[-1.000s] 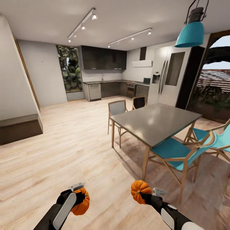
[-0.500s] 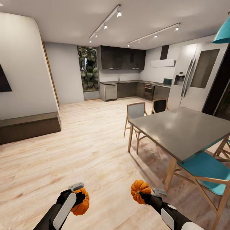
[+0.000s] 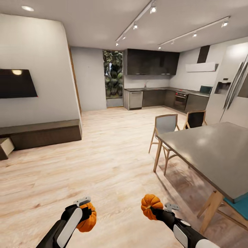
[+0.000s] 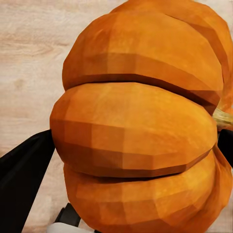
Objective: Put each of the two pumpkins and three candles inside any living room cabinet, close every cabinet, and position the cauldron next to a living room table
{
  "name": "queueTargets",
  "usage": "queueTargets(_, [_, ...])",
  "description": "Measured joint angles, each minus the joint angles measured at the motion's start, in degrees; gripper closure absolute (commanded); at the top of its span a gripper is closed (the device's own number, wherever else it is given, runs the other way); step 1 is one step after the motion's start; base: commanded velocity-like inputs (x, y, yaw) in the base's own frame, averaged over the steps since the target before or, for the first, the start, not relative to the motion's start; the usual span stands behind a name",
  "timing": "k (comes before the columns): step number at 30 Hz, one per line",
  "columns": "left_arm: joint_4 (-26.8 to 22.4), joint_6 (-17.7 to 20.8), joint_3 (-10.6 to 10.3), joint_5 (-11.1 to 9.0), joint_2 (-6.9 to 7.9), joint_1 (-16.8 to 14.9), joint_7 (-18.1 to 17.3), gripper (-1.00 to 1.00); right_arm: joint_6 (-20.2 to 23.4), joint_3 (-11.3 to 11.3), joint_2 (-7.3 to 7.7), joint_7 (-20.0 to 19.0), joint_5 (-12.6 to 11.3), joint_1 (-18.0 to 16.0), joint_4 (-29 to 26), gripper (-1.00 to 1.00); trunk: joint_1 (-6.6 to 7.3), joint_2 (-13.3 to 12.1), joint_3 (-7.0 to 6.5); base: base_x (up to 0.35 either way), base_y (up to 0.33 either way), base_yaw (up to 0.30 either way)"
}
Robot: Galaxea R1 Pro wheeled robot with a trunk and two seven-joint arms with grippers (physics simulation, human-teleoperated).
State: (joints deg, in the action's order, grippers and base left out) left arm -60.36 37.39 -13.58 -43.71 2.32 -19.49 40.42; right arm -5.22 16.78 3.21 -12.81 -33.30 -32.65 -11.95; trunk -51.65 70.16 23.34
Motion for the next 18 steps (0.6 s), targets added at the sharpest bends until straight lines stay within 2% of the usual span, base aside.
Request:
queueTargets(7, [0.0,0.0,0.0,0.0,0.06,0.0,0.0,1.0,0.0,0.0,0.0,0.0,0.0,0.0,0.0,1.0,0.01,0.0,0.0,0.308,-0.048,0.289])
queueTargets(18, [0.0,0.1,0.0,0.0,0.07,0.0,0.0,1.0,0.0,0.1,-0.5,0.8,0.0,0.0,0.0,1.0,0.01,0.0,0.0,0.317,0.17,0.289])
